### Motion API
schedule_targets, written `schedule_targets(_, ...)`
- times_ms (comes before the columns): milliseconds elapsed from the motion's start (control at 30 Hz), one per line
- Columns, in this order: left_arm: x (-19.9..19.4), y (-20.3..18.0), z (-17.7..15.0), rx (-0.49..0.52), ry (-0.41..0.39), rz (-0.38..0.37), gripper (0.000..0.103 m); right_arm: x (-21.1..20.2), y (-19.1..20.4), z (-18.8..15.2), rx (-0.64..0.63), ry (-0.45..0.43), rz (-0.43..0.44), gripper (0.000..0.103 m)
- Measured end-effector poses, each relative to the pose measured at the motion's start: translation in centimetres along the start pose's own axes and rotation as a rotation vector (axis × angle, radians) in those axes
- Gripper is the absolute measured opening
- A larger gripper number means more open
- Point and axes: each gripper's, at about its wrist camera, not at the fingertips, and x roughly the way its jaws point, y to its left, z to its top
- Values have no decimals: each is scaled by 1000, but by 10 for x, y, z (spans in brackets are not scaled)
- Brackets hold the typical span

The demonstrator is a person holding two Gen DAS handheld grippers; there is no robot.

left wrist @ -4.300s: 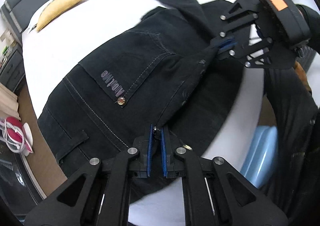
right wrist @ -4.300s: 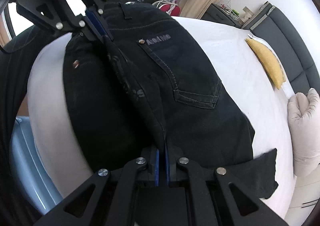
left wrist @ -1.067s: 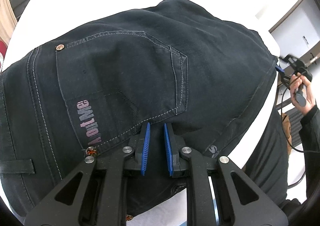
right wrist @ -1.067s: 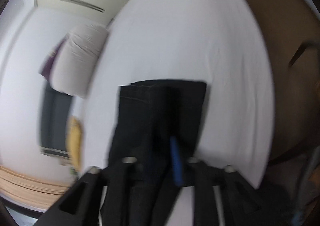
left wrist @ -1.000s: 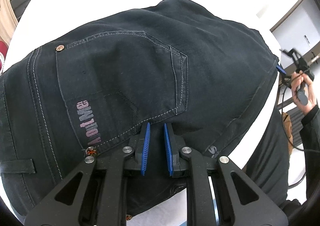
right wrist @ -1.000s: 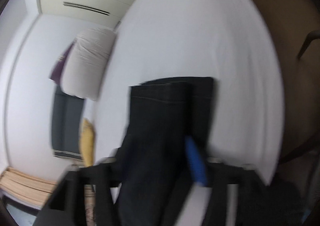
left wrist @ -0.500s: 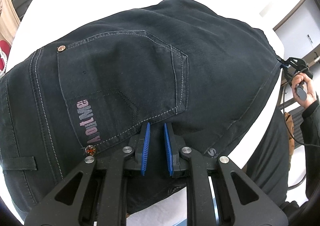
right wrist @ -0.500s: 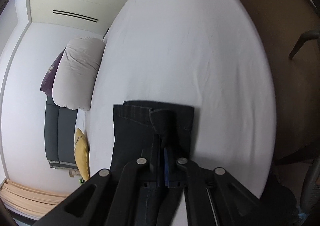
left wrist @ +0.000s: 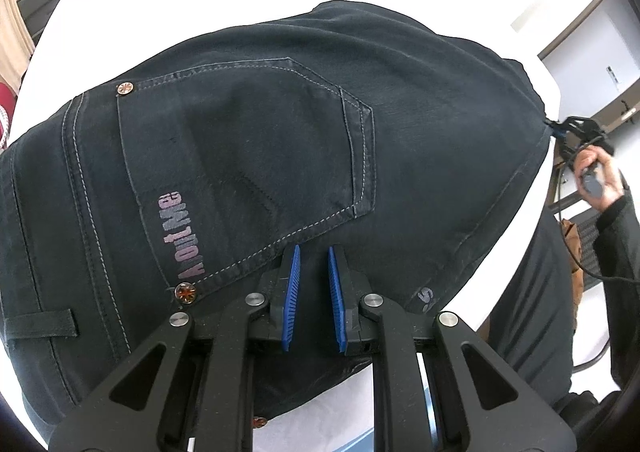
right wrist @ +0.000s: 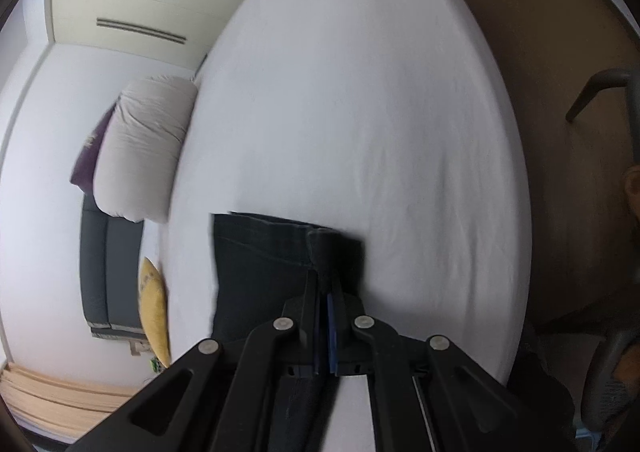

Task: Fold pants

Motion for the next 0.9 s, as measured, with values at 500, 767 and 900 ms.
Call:
schedule_targets(500,-10,17,-15,-36,-50,-33,14,-66,64,-115,-322,280,191,56)
schedule_targets(767,-12,10,-18,-36,-56,-16,14,-21,70,-206,-249,570,217,45)
schedule_targets(900,-13,12,-21,-46,-65,-20,14,-15,73,-217,-240,618,217,45)
